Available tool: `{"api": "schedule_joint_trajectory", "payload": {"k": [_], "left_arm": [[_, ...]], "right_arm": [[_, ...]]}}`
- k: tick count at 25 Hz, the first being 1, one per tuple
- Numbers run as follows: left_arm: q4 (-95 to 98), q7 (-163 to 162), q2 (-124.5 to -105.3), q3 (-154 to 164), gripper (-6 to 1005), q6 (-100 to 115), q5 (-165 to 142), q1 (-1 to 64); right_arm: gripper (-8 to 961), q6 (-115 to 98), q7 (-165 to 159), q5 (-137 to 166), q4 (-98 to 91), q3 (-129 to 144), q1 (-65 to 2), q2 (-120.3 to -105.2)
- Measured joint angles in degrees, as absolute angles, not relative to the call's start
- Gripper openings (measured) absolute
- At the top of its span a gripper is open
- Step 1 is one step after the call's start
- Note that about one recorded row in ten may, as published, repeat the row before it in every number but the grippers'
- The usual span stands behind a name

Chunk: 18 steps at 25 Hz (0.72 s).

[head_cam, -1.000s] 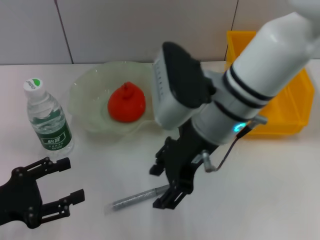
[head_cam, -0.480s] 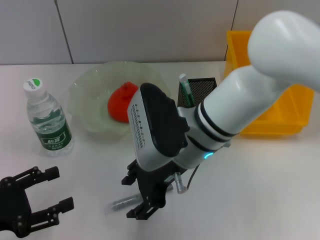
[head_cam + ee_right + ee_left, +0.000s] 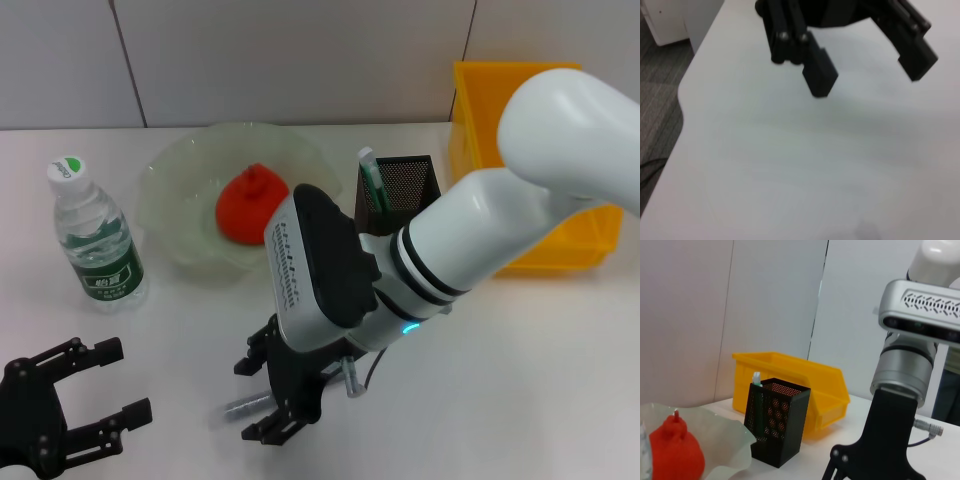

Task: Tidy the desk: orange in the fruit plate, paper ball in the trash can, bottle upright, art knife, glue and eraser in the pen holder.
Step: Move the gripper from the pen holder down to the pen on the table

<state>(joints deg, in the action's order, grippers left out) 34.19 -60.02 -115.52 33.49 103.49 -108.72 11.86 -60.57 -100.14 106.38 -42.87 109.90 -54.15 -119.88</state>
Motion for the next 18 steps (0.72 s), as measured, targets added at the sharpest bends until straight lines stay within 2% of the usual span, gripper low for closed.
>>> {"api": "schedule_joint_trajectory", "payload": {"k": [12, 15, 18], "left_arm": [[33.56, -60.09, -115.83, 33.36, 802, 104.11, -108.72, 12.09], [33.51, -60.1, -115.93, 33.42, 802, 104.12, -108.72, 12.2], [33.48, -60.12, -116.15, 33.48, 802, 104.14, -108.72, 12.3]], "right_arm": [[599, -55.44, -97.76, 102.07, -41.86, 114.63, -53.15, -119.89], [405, -54.52, -97.68, 101.51, -41.64, 115.19, -53.08, -119.89], [401, -54.16, -97.62, 101.18, -41.45, 115.32, -53.01, -119.89]]}}
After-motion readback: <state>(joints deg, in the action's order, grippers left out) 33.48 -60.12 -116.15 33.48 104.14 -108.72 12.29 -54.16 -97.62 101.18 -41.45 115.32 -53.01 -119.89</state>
